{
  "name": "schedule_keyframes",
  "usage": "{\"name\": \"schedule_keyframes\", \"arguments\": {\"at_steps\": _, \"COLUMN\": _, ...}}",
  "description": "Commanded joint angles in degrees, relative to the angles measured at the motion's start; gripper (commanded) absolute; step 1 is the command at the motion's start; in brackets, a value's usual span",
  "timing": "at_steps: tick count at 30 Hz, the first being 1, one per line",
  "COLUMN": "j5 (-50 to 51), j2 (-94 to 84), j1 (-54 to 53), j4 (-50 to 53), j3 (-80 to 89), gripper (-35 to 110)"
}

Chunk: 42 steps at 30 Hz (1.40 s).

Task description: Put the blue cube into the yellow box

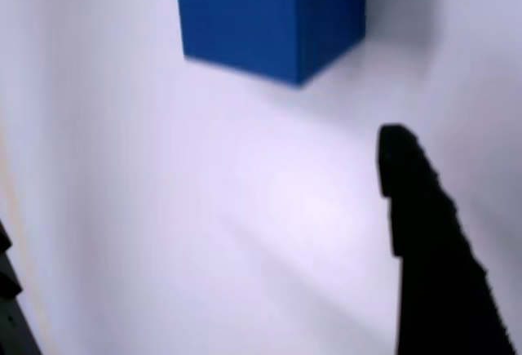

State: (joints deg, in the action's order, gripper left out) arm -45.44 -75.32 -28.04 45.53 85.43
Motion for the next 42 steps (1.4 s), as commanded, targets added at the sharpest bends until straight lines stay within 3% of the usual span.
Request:
{"name": "schedule_keyframes", "arguments": {"at_steps": 1, "j5": 0.09, "j2": 0.53, "j1": -1.23, "j4": -0.26, "j3": -11.25, "gripper": 52}}
{"name": "schedule_keyframes", "arguments": {"at_steps": 26, "j5": 2.37, "j2": 23.03, "j1": -1.41, "j4": -0.18, "j3": -32.61, "gripper": 51}}
{"name": "schedule_keyframes", "arguments": {"at_steps": 42, "j5": 1.14, "j2": 26.72, "j1": -0.53, "j4": 2.29, "j3": -36.04, "gripper": 35}}
